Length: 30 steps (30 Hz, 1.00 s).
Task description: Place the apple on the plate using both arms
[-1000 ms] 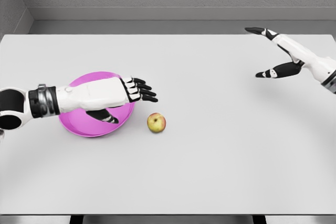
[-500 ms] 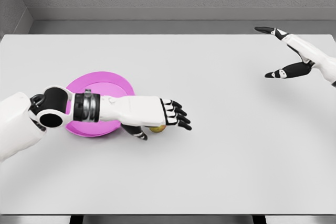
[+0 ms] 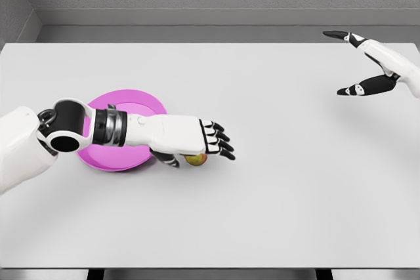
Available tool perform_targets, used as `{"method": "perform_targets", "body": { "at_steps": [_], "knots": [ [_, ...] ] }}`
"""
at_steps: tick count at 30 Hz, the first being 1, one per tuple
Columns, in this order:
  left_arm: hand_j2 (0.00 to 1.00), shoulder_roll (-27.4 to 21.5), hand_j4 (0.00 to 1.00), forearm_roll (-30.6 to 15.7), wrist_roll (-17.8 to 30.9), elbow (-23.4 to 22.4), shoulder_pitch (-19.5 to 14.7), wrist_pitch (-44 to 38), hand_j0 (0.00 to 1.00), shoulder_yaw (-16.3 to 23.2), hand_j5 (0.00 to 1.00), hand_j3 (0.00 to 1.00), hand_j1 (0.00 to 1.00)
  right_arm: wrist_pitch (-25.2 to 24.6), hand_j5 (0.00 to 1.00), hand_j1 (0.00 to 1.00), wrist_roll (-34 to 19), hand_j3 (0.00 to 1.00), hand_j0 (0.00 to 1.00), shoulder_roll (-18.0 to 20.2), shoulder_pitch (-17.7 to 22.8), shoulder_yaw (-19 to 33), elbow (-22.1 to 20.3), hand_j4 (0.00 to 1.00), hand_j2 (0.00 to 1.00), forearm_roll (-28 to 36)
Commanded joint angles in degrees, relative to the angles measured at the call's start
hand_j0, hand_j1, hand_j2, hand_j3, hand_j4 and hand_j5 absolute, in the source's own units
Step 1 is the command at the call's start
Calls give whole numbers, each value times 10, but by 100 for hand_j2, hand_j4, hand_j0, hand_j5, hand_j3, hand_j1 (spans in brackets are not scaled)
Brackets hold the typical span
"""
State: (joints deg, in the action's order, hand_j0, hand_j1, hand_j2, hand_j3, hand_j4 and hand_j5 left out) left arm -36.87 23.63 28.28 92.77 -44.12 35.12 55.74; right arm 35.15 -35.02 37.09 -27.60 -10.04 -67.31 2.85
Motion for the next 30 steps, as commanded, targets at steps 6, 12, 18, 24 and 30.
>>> {"method": "perform_targets", "body": {
  "at_steps": [6,12,18,24,30],
  "knots": [
    [98,4,98,21,0,0,-1,-1,98,3,98,98,98,-1,100,100,0,100,100,1,-3,-2,-1,100,100,-24],
    [96,5,96,50,0,0,-1,-1,96,4,96,96,96,-1,100,100,0,100,100,1,-2,-2,-1,100,100,-24],
    [92,6,92,62,0,-4,-1,-1,92,4,92,92,92,-1,100,100,0,100,100,6,1,-2,-8,100,100,-23],
    [92,21,92,74,0,-23,-1,-1,92,5,92,92,92,-1,100,100,0,100,100,6,1,-2,-9,100,100,-23],
    [92,28,92,76,0,-42,-1,-1,92,6,92,92,92,-1,100,100,0,100,100,6,2,-2,-8,100,100,-23]
  ]
}}
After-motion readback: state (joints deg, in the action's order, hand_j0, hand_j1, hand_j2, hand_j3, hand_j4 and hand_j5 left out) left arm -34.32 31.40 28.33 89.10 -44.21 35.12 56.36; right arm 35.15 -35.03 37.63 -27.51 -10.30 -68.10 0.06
